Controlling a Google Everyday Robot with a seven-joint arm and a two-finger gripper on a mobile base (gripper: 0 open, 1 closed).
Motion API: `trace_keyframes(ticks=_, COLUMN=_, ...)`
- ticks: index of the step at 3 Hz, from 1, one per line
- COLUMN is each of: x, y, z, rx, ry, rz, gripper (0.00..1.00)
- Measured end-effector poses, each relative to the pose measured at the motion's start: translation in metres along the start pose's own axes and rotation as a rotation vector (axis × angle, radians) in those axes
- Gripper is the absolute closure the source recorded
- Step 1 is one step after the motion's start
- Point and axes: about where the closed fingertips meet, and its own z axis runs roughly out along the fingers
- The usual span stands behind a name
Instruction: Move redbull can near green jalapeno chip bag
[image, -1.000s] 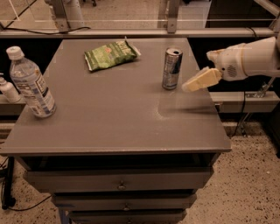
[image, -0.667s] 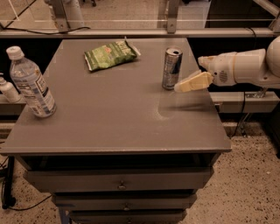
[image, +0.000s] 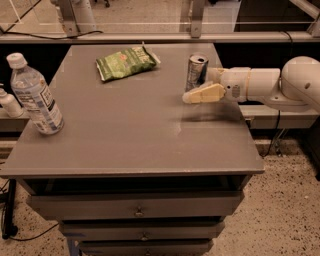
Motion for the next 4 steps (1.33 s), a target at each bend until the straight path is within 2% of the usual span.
trace_keyframes(ticks=1, x=-0.016, y=0.001, z=0.018, rx=-0.042, ry=-0.069, rz=-0.032, gripper=0.19)
trace_keyframes(ticks=3, x=-0.036, y=0.005, z=0.022, rx=-0.069, ry=-0.089, rz=-0.133, gripper=0.64)
trace_keyframes(ticks=4, x=-0.046, y=0.009, z=0.022, rx=-0.066, ry=-0.088, rz=-0.157, gripper=0.88)
